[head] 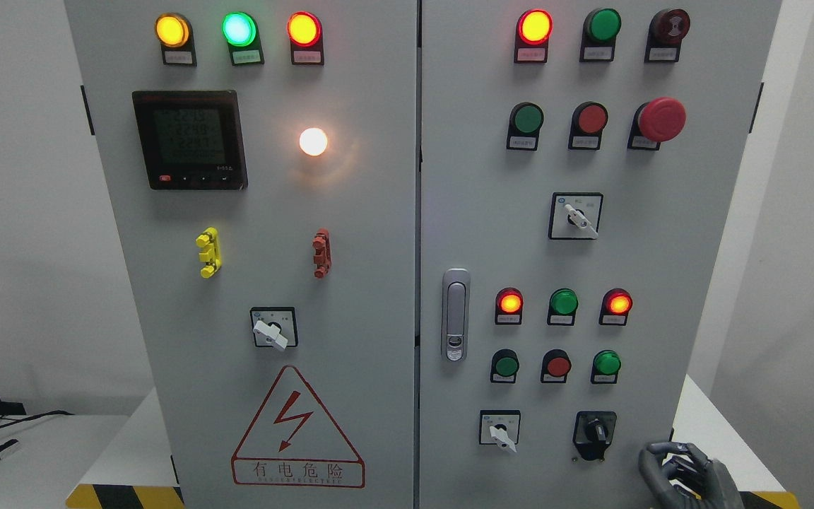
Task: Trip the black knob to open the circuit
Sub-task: 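Raise the right hand toward the black rotary knob on the cabinet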
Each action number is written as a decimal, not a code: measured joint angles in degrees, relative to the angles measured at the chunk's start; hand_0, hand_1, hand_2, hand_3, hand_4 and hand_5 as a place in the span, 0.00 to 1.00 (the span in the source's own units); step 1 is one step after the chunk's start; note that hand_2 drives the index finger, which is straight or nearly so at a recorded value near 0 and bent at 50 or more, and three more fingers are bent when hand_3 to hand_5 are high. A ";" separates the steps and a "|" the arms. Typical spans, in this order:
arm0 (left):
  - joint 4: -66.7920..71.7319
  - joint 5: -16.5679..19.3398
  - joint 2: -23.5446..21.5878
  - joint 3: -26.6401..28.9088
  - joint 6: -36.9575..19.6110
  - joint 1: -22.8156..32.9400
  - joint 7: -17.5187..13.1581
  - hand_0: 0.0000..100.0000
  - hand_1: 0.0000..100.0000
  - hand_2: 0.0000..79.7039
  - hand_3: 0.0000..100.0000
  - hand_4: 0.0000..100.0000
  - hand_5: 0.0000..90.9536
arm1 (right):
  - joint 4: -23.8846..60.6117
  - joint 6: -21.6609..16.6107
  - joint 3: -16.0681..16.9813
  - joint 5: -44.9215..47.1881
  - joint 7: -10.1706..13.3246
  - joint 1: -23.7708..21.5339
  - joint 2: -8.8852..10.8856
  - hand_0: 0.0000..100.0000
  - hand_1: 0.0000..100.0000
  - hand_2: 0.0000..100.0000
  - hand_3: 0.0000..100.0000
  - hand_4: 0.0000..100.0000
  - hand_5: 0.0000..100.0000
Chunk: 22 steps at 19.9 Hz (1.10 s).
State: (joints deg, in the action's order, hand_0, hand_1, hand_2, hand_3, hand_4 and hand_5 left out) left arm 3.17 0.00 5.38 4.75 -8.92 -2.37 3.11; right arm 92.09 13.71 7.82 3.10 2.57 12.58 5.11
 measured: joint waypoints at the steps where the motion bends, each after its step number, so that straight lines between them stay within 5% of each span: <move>1: 0.00 0.00 0.00 0.00 0.00 0.00 0.00 0.12 0.39 0.00 0.00 0.00 0.00 | -0.11 0.00 -0.18 0.00 0.10 0.06 -0.03 0.47 0.79 0.49 0.85 0.76 0.78; 22: 0.00 0.00 -0.01 0.00 0.00 0.00 0.00 0.12 0.39 0.00 0.00 0.00 0.00 | 1.25 0.01 -2.74 0.10 0.66 -1.34 -0.71 0.48 0.79 0.49 0.85 0.76 0.78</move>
State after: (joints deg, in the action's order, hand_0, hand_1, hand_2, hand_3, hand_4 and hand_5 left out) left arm 3.16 0.00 5.38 4.75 -8.92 -2.37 3.12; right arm 93.33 13.71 5.08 3.20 3.24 11.24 4.40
